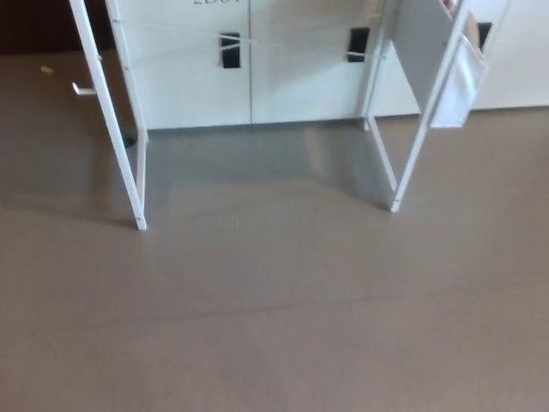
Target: The robot walk towards a table in front and then pushes a layer of a file tray back to its original position using its right hand
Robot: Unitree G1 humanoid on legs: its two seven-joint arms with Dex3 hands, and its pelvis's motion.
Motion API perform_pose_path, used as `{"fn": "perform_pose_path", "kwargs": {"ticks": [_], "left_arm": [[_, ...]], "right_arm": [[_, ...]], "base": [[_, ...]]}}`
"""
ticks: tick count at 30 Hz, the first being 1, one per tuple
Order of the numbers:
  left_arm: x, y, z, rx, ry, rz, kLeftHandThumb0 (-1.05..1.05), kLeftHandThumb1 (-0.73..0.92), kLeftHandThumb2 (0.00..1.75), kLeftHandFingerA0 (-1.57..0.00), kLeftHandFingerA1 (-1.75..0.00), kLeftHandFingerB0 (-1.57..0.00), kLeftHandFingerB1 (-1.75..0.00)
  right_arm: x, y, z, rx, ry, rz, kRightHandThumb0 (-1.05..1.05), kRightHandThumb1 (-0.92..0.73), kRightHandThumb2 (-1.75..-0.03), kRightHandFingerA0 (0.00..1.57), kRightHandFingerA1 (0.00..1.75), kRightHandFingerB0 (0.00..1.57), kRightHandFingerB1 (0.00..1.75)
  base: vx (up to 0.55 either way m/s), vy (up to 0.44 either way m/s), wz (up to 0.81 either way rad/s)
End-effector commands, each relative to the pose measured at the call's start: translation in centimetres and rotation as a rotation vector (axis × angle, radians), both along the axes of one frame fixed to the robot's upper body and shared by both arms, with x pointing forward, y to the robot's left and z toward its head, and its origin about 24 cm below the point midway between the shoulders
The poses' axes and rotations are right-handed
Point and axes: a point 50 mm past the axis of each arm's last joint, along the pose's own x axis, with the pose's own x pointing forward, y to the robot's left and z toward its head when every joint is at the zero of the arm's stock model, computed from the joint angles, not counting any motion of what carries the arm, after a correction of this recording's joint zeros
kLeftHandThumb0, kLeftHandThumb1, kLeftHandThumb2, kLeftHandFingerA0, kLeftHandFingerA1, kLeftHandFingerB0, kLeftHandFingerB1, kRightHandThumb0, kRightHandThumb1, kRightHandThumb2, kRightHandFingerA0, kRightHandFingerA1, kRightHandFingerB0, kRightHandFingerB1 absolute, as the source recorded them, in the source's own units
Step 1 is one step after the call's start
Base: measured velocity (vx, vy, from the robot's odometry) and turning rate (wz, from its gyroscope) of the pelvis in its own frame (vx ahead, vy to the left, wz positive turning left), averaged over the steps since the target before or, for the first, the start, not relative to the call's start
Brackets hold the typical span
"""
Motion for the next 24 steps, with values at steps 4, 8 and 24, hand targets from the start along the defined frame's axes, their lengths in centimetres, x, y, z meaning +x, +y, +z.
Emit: {"fn": "perform_pose_path", "kwargs": {"ticks": [4,8,24], "left_arm": [[0.6,0.0,0.2,0.015,-0.02,-0.013,-0.34,0.6,0.58,-0.53,-0.43,-0.44,-0.38],[0.6,0.1,0.1,0.022,-0.028,-0.015,-0.34,0.6,0.57,-0.54,-0.44,-0.44,-0.39],[2.5,1.3,-1.4,0.121,-0.008,0.189,-0.5,0.67,0.71,-0.16,-0.37,-0.16,-0.35]], "right_arm": [[1.2,-0.4,0.5,-0.044,-0.05,0.041,-0.61,-0.64,-0.6,0.69,0.42,0.49,0.37],[1.3,-0.4,0.4,-0.042,-0.053,0.045,-0.61,-0.63,-0.6,0.7,0.42,0.5,0.37],[3.2,-0.9,-1.6,-0.16,0.055,-0.066,-0.64,-0.7,-0.62,0.53,0.36,0.38,0.32]], "base": [[0.49,-0.11,0.22],[0.41,-0.089,0.02],[0.38,0.128,-0.13]]}}
